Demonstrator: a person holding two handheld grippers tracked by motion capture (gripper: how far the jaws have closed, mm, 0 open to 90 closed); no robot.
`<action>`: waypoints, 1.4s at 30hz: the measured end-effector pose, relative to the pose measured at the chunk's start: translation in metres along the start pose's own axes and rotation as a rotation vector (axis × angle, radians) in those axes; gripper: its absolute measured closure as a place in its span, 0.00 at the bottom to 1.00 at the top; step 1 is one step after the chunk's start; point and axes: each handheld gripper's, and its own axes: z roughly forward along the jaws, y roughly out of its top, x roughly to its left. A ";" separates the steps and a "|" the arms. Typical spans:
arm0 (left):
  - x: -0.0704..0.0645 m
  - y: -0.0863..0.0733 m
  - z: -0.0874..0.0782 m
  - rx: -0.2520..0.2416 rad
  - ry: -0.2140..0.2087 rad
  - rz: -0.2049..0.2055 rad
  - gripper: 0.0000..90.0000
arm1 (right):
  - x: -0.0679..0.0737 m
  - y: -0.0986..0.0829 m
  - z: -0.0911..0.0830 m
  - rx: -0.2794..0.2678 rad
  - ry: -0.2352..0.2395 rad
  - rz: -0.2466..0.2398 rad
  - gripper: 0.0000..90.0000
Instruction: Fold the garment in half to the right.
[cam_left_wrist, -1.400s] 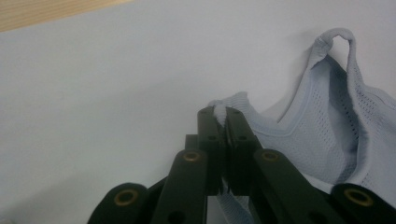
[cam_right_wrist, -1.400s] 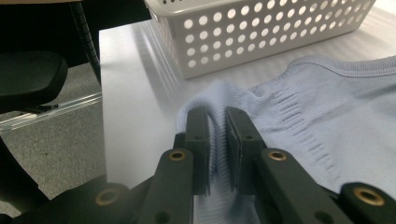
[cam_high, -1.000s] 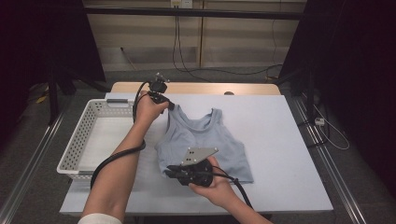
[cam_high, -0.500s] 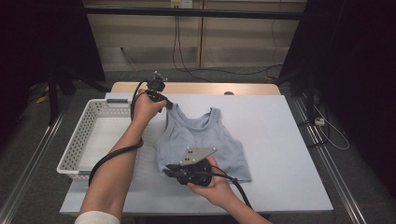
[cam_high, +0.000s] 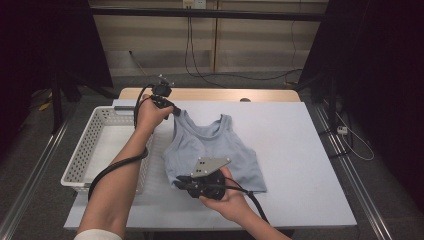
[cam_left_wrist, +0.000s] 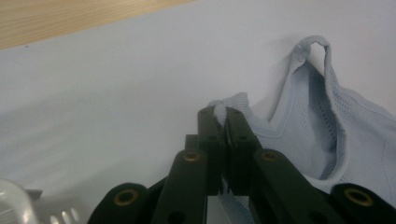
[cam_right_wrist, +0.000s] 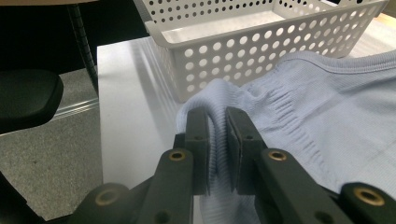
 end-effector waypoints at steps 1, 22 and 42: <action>0.000 -0.001 -0.001 0.000 0.006 0.000 0.97 | 0.000 0.001 0.000 -0.004 0.000 -0.002 0.90; 0.014 0.000 -0.012 0.006 0.022 -0.006 0.97 | 0.001 0.014 0.006 -0.040 0.006 -0.003 0.90; 0.017 0.003 -0.024 0.017 0.040 0.002 0.97 | 0.001 0.026 0.002 -0.058 0.014 -0.003 0.90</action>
